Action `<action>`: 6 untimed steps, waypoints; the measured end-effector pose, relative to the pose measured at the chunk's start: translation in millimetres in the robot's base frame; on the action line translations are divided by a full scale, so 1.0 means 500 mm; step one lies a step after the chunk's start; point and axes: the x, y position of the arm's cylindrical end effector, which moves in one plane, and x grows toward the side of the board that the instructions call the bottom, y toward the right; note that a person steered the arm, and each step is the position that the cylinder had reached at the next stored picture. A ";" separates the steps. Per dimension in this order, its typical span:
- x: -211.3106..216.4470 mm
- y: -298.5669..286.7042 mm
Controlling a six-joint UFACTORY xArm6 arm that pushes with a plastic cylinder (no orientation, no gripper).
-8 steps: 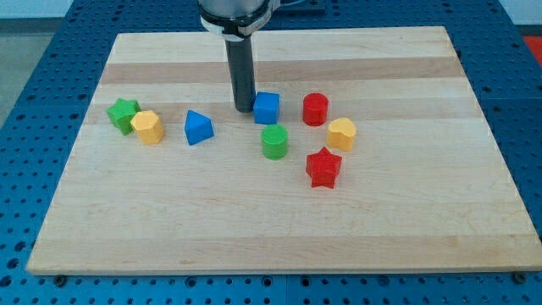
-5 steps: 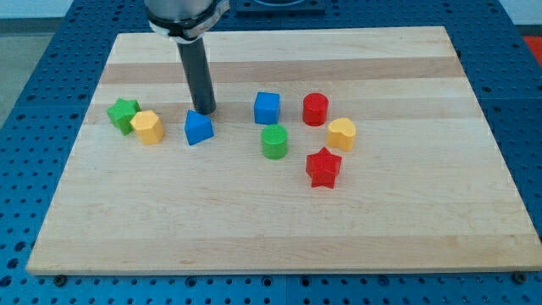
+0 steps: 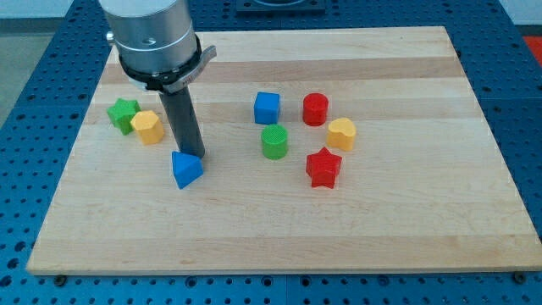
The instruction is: Move blue triangle down and right a bit
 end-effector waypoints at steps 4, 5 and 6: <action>0.063 -0.132; 0.066 -0.130; 0.066 -0.113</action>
